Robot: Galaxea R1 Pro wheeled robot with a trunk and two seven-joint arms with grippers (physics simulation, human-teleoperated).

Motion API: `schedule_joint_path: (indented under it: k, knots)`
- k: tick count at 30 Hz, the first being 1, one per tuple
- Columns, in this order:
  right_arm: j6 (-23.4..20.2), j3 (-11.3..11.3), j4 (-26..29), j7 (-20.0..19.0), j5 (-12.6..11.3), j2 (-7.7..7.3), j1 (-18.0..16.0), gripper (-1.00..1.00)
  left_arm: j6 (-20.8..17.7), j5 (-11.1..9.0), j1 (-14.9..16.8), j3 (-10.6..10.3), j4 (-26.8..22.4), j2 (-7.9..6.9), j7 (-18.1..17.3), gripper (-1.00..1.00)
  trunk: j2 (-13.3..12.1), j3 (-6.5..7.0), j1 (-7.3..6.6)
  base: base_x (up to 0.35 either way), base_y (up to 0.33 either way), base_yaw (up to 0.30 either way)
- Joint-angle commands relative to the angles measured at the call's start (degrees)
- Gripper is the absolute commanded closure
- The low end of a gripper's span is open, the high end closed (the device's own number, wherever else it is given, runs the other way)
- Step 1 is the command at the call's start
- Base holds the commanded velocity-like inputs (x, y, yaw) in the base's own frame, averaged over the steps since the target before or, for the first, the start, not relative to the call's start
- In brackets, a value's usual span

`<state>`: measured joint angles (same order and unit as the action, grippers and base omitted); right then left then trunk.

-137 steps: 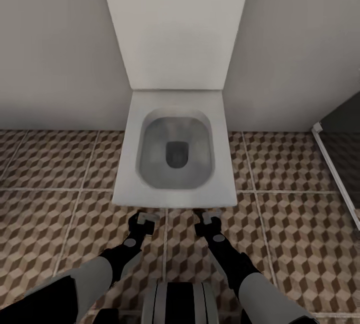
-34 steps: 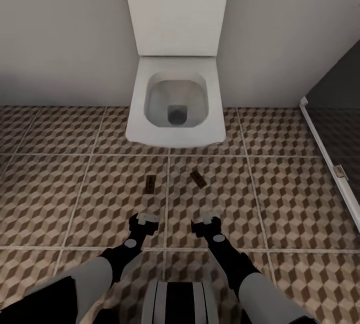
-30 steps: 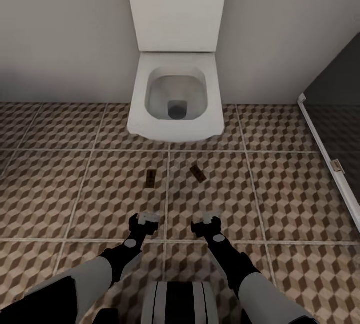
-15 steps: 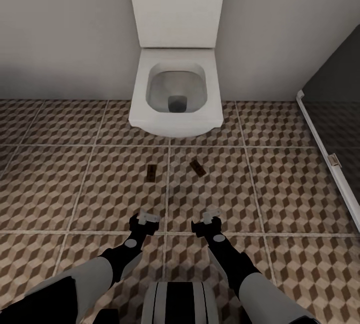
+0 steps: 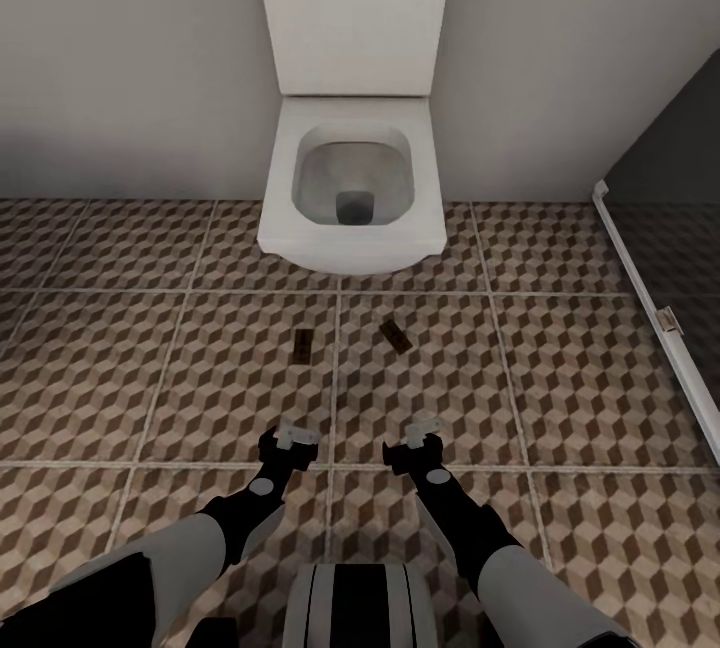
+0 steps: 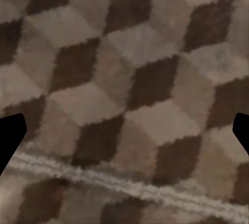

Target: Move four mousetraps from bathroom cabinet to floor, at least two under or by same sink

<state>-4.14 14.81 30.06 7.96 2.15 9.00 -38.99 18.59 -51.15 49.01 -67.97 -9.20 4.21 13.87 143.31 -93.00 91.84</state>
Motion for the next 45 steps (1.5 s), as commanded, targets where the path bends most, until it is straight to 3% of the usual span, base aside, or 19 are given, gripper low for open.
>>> schedule_joint_path:
  k: [1,10,16,45]
  knots:
    - [-0.4,0.3,0.1,0.4,0.2,-0.04,0.0,-1.00,0.1,-0.3,0.0,-0.5,0.0,-0.02,0.4,-1.00,0.0,-0.03,-0.01,0.000,0.000,0.000]
    - [-0.4,0.3,0.1,0.4,0.2,-0.04,0.0,-1.00,0.1,-0.3,0.0,-0.5,0.0,0.01,0.4,-1.00,0.0,-0.03,-0.01,0.000,0.000,0.000]
    - [-0.4,0.3,0.1,0.4,0.2,-0.04,0.0,-1.00,0.1,-0.3,0.0,-0.5,0.0,0.01,0.4,-1.00,-0.1,1.30,-0.16,0.000,0.000,0.000]
    - [-0.4,0.3,0.1,0.5,0.2,-0.10,0.0,-1.00,0.0,-0.3,0.0,-0.5,0.0,0.01,0.4,-1.00,-11.7,6.51,-6.53,0.000,0.000,0.000]
